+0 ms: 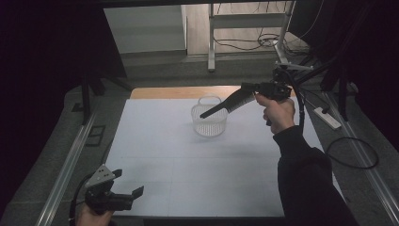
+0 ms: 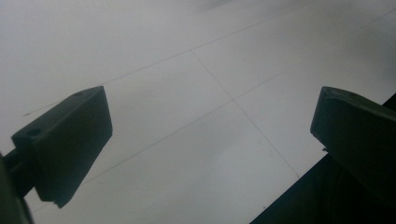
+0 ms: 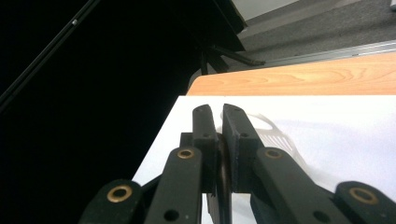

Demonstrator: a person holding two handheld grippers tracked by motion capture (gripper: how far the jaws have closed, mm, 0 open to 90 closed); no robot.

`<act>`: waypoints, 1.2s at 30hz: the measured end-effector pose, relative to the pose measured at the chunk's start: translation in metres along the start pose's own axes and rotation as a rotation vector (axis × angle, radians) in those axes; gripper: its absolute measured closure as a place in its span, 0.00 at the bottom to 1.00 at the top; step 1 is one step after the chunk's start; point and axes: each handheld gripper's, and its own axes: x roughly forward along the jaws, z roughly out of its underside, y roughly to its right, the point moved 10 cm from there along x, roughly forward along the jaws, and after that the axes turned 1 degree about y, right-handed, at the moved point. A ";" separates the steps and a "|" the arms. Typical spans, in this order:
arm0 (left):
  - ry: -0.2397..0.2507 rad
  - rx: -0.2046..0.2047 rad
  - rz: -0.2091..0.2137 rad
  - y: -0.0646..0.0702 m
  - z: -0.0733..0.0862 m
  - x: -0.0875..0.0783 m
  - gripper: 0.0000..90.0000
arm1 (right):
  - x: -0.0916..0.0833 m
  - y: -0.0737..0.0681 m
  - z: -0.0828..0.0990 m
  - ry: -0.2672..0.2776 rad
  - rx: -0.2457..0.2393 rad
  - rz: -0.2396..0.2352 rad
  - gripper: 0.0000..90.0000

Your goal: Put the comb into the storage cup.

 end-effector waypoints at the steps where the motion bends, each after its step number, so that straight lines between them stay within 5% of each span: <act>1: -0.004 0.002 -0.004 0.000 0.000 0.000 0.00 | 0.001 0.001 -0.001 0.002 0.003 0.002 0.93; 36: -0.043 -0.025 -0.001 -0.003 0.003 0.003 0.00 | 0.052 0.022 0.001 -0.013 -0.014 0.091 0.94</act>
